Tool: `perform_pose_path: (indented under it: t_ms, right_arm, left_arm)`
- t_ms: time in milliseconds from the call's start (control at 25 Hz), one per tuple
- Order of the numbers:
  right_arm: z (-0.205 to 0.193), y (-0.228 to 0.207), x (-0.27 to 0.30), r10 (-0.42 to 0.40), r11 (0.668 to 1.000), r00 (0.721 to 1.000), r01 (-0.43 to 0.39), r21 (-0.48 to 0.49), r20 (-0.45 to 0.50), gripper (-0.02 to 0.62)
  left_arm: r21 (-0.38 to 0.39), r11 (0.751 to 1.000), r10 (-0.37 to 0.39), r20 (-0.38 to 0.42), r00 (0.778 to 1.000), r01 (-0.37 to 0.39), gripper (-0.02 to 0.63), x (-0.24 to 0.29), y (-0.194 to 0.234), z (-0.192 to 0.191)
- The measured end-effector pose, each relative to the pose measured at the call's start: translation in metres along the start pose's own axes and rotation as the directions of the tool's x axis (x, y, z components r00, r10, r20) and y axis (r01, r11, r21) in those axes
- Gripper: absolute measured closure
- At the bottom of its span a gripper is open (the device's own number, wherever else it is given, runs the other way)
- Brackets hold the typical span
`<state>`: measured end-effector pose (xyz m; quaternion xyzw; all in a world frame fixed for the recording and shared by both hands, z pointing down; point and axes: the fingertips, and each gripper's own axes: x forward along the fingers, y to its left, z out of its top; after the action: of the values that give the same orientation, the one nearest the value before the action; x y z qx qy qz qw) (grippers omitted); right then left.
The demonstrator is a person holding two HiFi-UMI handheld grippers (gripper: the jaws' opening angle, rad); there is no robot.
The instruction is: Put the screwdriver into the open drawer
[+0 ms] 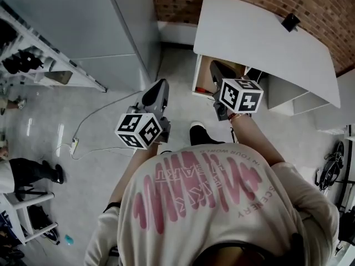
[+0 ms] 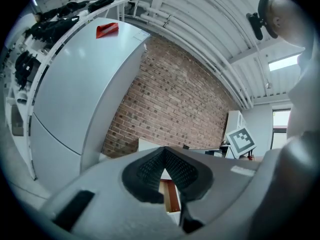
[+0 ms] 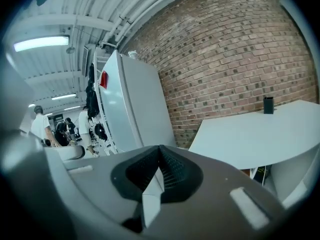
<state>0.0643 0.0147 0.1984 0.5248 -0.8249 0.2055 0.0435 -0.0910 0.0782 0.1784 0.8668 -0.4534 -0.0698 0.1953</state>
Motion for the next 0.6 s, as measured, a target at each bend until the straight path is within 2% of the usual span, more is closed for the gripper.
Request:
perform_pose_path:
  t_ms: [600]
  right_arm:
    - [-0.026,-0.009,-0.031,-0.013,1.0,0.999,0.014,0.02,-0.03,0.584]
  left_arm:
    - [-0.001,1.0,-0.014,-0.033,0.999,0.014,0.603,-0.003,-0.019,-0.017]
